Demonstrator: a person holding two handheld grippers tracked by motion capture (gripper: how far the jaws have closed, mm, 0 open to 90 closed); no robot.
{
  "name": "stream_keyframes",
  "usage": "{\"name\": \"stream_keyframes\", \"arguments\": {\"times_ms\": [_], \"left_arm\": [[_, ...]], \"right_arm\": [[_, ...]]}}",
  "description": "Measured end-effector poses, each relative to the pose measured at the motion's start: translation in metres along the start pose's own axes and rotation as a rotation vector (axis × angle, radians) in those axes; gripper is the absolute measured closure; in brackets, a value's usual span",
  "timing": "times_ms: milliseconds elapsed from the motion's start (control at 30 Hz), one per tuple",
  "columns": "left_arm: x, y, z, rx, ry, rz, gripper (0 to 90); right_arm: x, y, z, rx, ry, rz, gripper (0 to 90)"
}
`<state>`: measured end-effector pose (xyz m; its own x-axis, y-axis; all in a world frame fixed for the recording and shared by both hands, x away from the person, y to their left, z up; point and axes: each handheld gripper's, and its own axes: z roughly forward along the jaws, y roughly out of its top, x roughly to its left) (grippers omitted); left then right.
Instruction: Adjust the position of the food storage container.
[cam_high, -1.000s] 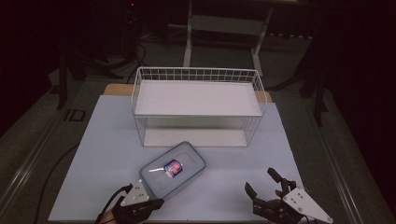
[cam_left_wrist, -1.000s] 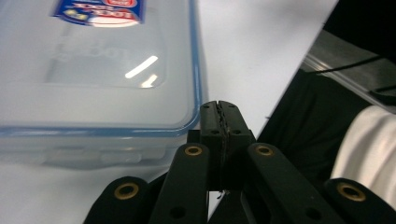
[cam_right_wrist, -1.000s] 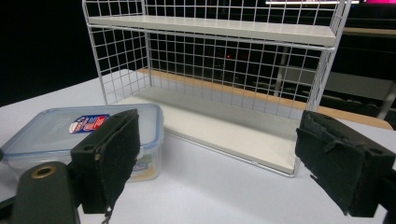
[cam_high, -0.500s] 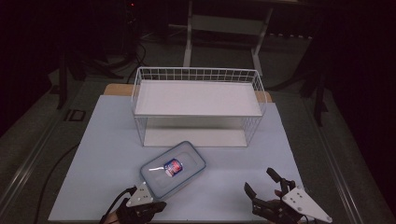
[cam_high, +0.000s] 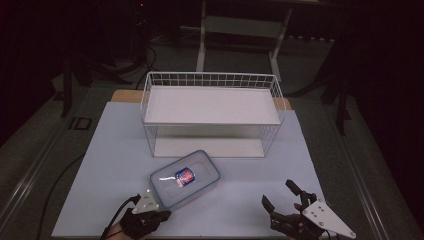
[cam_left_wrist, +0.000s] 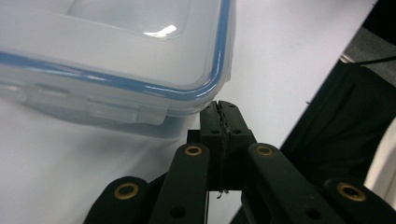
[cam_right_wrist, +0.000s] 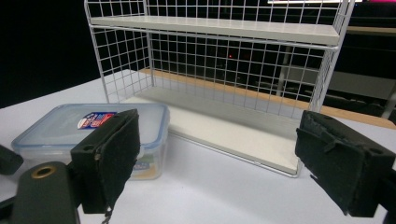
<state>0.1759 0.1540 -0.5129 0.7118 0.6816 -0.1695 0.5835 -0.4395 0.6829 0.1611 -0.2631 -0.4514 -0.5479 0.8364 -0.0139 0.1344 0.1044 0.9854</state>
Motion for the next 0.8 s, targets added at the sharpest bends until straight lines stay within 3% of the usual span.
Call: {"name": "stream_keyframes", "arguments": {"times_ms": [233, 433, 567, 633, 800], "left_arm": [[0.014, 0.0, -0.001, -0.008, 0.034, -0.032, 88.9], [0.028, -0.002, -0.006, -0.011, 0.098, -0.058, 88.9], [0.034, -0.004, -0.01, -0.012, 0.116, -0.07, 88.9], [0.046, -0.004, -0.016, -0.029, 0.154, -0.098, 88.9], [0.067, 0.003, -0.02, -0.052, 0.208, -0.114, 88.9]], "right_arm": [[0.0, 0.0, 0.0, -0.001, 0.0, 0.002, 13.6], [0.0, 0.0, -0.001, -0.003, 0.0, 0.0, 13.6], [0.0, 0.0, -0.001, -0.002, 0.001, 0.001, 13.6], [0.0, 0.001, 0.0, -0.003, 0.001, 0.002, 13.6], [0.002, 0.001, 0.0, -0.003, 0.004, -0.005, 13.6]]}}
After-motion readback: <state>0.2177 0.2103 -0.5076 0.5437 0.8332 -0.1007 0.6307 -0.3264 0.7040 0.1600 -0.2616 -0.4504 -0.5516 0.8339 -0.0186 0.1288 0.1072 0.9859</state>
